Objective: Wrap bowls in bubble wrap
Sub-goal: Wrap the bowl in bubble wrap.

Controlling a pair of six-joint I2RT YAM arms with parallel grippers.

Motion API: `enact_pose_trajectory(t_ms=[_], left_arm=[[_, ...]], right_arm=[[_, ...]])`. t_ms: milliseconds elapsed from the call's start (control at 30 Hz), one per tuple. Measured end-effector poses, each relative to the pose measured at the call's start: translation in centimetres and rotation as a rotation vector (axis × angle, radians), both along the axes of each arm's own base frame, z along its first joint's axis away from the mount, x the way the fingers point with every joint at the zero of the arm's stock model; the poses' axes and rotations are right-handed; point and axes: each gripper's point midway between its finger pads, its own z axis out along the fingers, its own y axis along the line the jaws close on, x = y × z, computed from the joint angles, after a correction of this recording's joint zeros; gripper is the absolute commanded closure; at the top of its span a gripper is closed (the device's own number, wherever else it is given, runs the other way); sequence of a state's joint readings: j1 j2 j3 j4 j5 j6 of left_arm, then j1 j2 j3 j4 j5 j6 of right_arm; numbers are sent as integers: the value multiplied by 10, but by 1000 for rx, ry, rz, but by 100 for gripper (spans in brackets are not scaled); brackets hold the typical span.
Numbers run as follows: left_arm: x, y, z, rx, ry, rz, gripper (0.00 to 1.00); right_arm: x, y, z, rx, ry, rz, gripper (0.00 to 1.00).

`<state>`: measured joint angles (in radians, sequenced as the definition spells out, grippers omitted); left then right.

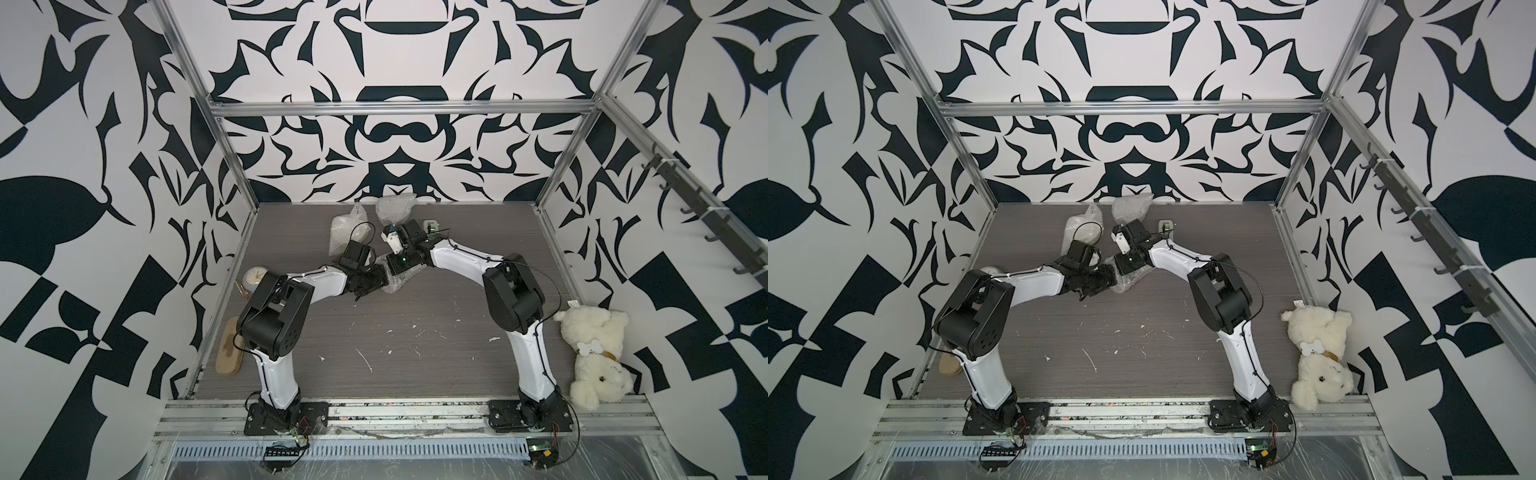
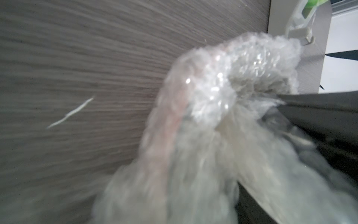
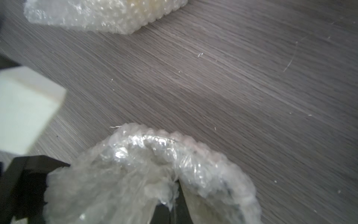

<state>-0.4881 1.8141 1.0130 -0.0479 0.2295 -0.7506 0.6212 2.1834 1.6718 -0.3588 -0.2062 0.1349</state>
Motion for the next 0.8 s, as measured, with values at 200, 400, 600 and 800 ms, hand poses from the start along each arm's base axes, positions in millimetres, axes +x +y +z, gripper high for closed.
enact_pose_trajectory(t_ms=[200, 400, 600, 800], left_arm=[[-12, 23, 23, -6, -21, 99, 29], [-24, 30, 39, -109, -49, 190, 27], [-25, 20, 44, -217, -51, 221, 26], [-12, 0, 44, -316, -47, 195, 27]], right_arm=[[1, -2, -1, -22, 23, -23, 100], [1, -1, -2, -57, 40, -42, 100], [0, -1, -2, -61, 50, -60, 100], [1, -2, -2, -53, 61, -84, 100]])
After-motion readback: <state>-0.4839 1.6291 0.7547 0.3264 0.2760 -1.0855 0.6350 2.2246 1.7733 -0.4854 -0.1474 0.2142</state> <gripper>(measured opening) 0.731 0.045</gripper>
